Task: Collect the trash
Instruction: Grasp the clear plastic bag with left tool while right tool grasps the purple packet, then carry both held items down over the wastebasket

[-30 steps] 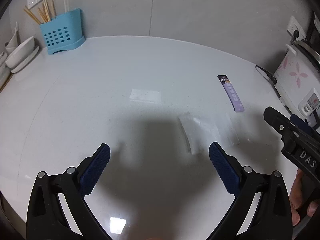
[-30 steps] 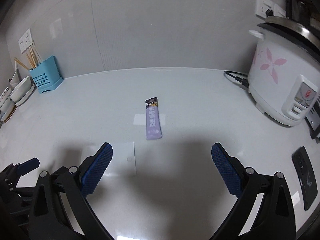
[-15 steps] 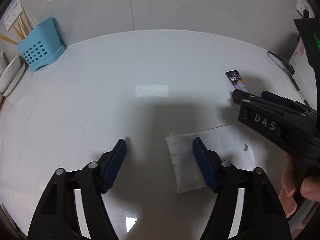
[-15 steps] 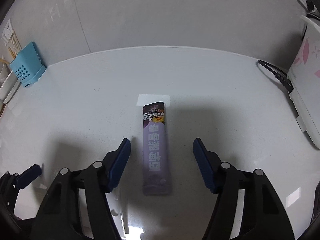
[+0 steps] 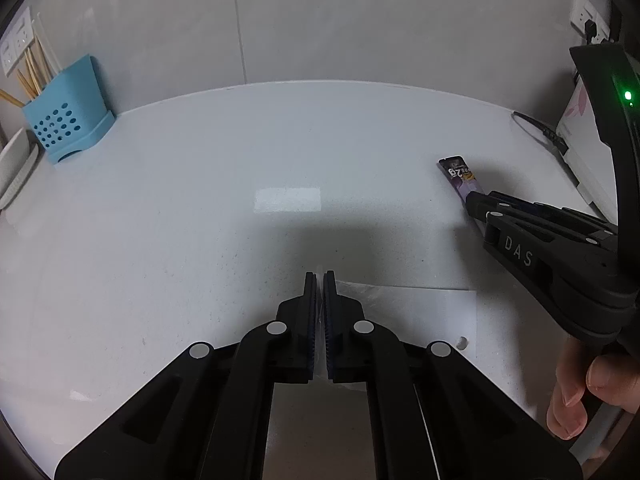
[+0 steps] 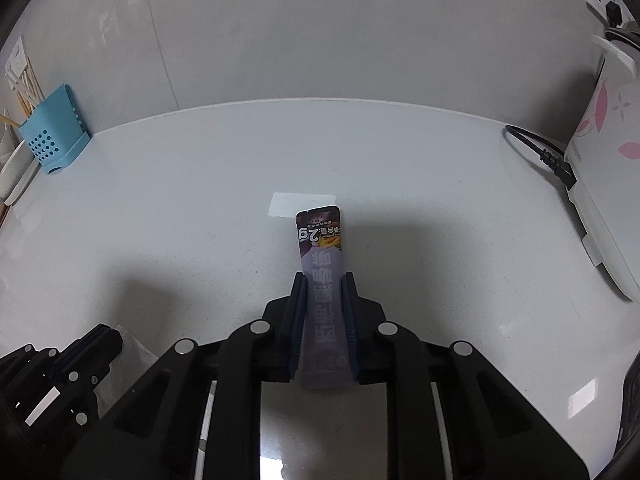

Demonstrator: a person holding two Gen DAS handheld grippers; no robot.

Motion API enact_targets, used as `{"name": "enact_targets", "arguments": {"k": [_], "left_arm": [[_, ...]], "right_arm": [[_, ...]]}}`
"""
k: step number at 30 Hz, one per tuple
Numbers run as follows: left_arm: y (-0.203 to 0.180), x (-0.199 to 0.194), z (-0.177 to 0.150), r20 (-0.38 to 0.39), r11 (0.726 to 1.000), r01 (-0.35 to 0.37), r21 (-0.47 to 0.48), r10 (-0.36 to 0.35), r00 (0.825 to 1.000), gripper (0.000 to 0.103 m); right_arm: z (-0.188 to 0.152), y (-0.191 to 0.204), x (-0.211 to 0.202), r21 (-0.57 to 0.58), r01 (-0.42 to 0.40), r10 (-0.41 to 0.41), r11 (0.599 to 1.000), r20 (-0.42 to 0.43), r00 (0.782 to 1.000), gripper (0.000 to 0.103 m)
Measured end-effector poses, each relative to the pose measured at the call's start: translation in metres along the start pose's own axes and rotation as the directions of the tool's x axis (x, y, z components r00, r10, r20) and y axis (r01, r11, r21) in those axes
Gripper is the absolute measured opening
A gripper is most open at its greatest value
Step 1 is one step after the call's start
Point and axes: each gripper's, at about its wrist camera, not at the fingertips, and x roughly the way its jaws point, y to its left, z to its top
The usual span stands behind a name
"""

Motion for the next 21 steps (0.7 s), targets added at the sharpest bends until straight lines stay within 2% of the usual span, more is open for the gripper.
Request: {"name": "enact_targets", "arguments": {"k": [9, 15, 21], "left_arm": [[0.009, -0.013, 0.000, 0.033, 1.000, 0.005, -0.020, -0.005, 0.999, 0.003], [0.021, -0.038, -0.004, 0.058, 0.999, 0.015, -0.037, -0.013, 0.998, 0.003], [0.036, -0.068, -0.014, 0.082, 0.998, 0.011, -0.065, -0.006, 0.997, 0.003]], "right_arm": [[-0.001, -0.012, -0.008, 0.039, -0.041, 0.039, 0.998, 0.052, 0.998, 0.017], [0.000, -0.018, -0.003, 0.053, -0.044, 0.041, 0.998, 0.067, 0.997, 0.017], [-0.005, -0.017, -0.011, 0.044, -0.070, 0.064, 0.997, 0.122, 0.990, 0.017]]}}
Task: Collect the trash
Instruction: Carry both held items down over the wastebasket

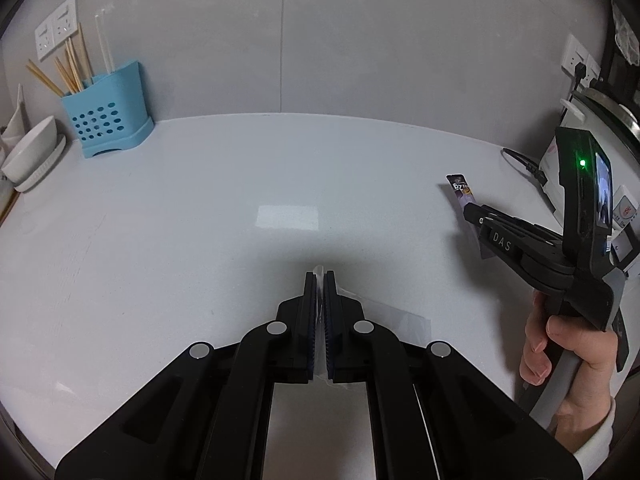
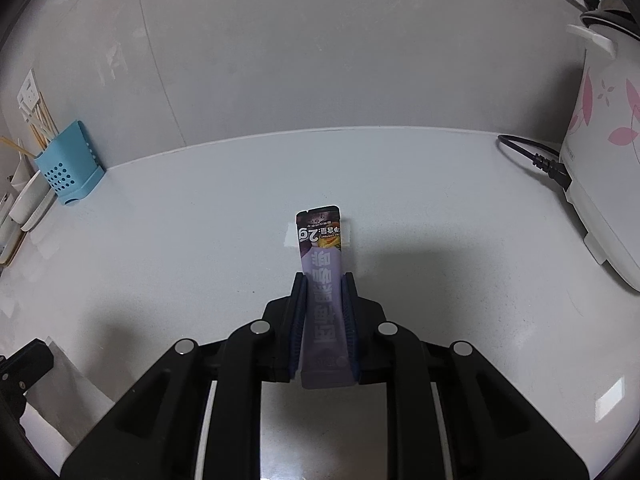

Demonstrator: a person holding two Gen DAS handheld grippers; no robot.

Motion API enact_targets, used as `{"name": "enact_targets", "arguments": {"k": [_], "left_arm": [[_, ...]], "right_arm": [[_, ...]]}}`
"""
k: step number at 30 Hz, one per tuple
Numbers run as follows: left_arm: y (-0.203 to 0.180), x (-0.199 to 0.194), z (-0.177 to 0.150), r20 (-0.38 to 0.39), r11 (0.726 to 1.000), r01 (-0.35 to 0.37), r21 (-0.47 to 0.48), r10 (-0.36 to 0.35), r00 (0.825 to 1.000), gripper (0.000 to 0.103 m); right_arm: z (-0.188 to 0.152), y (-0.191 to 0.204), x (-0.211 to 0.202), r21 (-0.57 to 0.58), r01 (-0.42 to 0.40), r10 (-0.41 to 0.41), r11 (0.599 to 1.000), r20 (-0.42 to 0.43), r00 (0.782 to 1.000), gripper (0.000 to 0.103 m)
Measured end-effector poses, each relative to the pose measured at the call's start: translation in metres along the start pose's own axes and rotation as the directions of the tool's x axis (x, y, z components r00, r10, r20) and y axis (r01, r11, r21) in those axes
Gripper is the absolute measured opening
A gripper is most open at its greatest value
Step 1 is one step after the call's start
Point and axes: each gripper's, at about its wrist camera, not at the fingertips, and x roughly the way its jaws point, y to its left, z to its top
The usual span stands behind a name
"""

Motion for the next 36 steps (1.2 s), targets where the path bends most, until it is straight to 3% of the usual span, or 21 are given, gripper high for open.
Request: {"name": "enact_targets", "arguments": {"k": [11, 18, 36], "left_arm": [[0.022, -0.046, -0.010, 0.042, 0.999, -0.032, -0.023, 0.033, 0.999, 0.003], [0.027, -0.080, -0.022, 0.083, 0.999, -0.045, -0.022, 0.047, 0.995, 0.003], [0.033, -0.199, -0.078, 0.172, 0.998, -0.037, -0.043, 0.044, 0.984, 0.003]], "right_arm": [[-0.022, 0.031, -0.073, 0.015, -0.030, 0.029, 0.999, 0.043, 0.999, 0.017], [-0.037, 0.042, -0.117, 0.018, -0.002, 0.000, 1.000, 0.078, 0.997, 0.017], [-0.097, 0.067, -0.250, -0.025, 0.009, -0.005, 1.000, 0.164, 0.986, 0.017]]}}
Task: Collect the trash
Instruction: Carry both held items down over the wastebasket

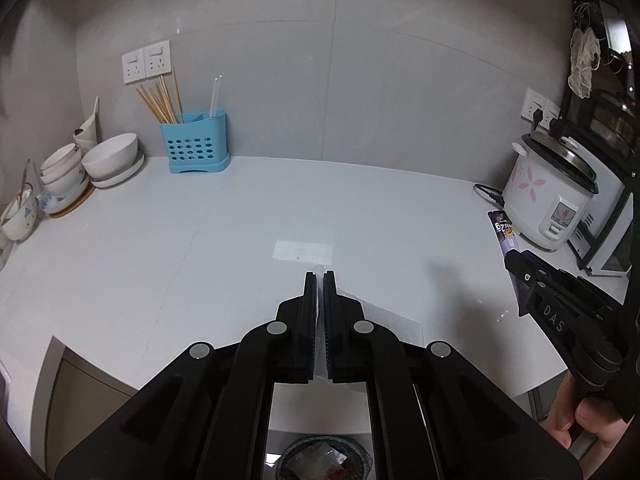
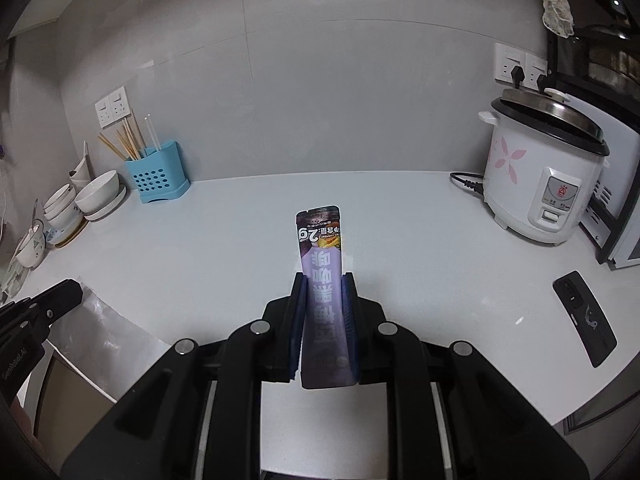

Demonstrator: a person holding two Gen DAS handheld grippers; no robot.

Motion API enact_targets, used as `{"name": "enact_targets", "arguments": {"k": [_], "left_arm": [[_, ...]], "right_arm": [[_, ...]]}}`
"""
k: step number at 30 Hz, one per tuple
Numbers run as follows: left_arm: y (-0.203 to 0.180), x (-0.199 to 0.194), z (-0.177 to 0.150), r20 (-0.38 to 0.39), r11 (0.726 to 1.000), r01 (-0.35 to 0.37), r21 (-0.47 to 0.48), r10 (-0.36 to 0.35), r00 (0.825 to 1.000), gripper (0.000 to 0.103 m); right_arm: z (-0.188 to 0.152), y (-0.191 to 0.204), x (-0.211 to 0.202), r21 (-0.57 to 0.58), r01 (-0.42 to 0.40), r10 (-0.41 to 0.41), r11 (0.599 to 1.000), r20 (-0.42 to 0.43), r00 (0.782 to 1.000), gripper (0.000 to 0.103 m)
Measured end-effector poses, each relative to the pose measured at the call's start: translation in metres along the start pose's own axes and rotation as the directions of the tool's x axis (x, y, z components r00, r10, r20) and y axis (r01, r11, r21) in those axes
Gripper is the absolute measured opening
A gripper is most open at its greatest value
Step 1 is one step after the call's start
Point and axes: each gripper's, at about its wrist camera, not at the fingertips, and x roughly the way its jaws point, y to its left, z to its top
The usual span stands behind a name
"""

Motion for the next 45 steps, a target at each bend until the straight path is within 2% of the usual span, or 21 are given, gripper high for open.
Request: {"name": "enact_targets", "arguments": {"k": [10, 21, 28, 36, 41, 45], "left_arm": [[0.011, -0.082, -0.046, 0.041, 1.000, 0.020, -0.003, -0.020, 0.999, 0.003], [0.026, -0.131, -0.125, 0.059, 0.999, 0.038, 0.002, -0.038, 0.998, 0.003], [0.036, -0.133, -0.177, 0.035, 0.998, 0.068, 0.005, -0.068, 0.997, 0.003], [0.039, -0.121, -0.231, 0.012, 0.997, 0.081, 0.014, -0.081, 0.997, 0.003], [0.044, -0.097, -0.268, 0.004, 0.997, 0.080, 0.019, -0.080, 0.997, 0.003], [0.044, -0.058, -0.300, -0.048, 0.996, 0.081, 0.027, -0.080, 0.996, 0.003]], "right_arm": [[-0.047, 0.021, -0.087, -0.018, -0.016, 0.016, 1.000, 0.039, 0.999, 0.017], [-0.132, 0.041, -0.145, -0.036, -0.032, 0.034, 0.999, 0.054, 0.998, 0.017], [-0.189, 0.046, -0.150, -0.042, -0.033, 0.035, 0.999, 0.044, 0.998, 0.017], [-0.254, 0.040, -0.135, -0.024, -0.047, 0.047, 0.999, 0.001, 0.999, 0.017], [-0.297, 0.039, -0.115, -0.021, -0.048, 0.047, 0.999, -0.040, 0.998, 0.017], [-0.329, 0.043, -0.091, -0.037, -0.030, 0.028, 0.999, -0.068, 0.997, 0.017]]}}
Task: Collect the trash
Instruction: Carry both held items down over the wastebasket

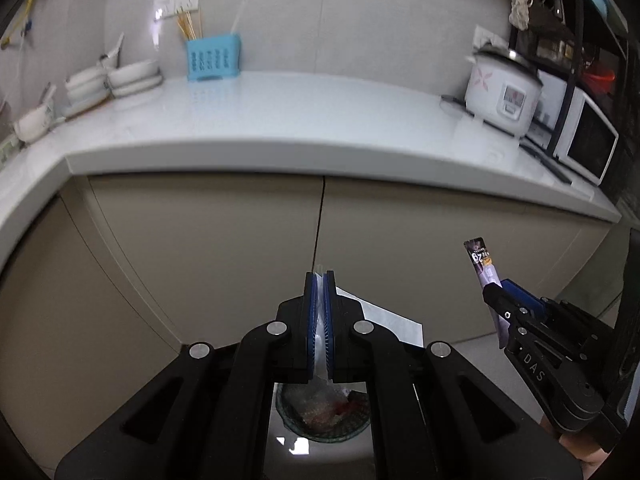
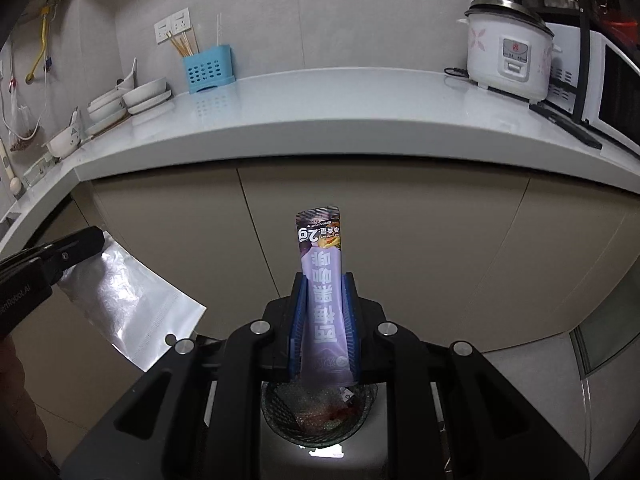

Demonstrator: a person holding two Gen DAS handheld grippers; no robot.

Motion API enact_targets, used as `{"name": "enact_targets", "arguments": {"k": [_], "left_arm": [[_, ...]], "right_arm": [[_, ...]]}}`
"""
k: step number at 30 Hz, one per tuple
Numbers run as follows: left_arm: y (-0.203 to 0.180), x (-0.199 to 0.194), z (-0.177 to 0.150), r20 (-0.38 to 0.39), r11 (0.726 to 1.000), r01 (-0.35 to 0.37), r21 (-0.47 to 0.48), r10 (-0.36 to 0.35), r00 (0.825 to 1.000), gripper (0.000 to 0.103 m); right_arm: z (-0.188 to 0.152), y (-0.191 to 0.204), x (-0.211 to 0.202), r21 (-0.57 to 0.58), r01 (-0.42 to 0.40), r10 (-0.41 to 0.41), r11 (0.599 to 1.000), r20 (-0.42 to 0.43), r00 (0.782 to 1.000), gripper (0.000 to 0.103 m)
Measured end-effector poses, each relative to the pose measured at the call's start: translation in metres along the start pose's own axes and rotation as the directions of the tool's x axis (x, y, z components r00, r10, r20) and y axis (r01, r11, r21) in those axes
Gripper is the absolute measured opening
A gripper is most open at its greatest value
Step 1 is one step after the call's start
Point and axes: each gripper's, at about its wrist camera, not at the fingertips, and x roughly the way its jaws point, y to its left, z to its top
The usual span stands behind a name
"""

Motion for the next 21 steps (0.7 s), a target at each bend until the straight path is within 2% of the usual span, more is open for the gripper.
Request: {"name": "enact_targets", "arguments": {"k": [7, 13, 18, 21], "left_arm": [[0.007, 0.089, -0.054, -0.088, 1.000, 0.009, -0.008, -0.010, 0.996, 0.003], [0.016, 0.167, -0.101, -0.166, 0.999, 0.017, -0.036, -0.023, 0.986, 0.003], [0.023, 0.232, -0.141, -0.244, 0.998, 0.017, -0.054, -0.030, 0.969, 0.003], [0.024, 0.274, -0.166, -0.306, 0.998, 0.012, -0.061, -0.030, 0.952, 0.003]], "right_arm": [[-0.059, 0.005, 0.077, -0.028, 0.016, -0.019, 0.999, -0.092, 0.996, 0.017], [-0.110, 0.001, 0.152, -0.011, 0.001, -0.003, 1.000, -0.201, 0.980, 0.017], [-0.150, -0.002, 0.213, 0.001, -0.004, 0.004, 1.000, -0.309, 0.951, 0.017], [-0.170, -0.006, 0.250, -0.001, 0.003, -0.003, 1.000, -0.383, 0.924, 0.017]]}}
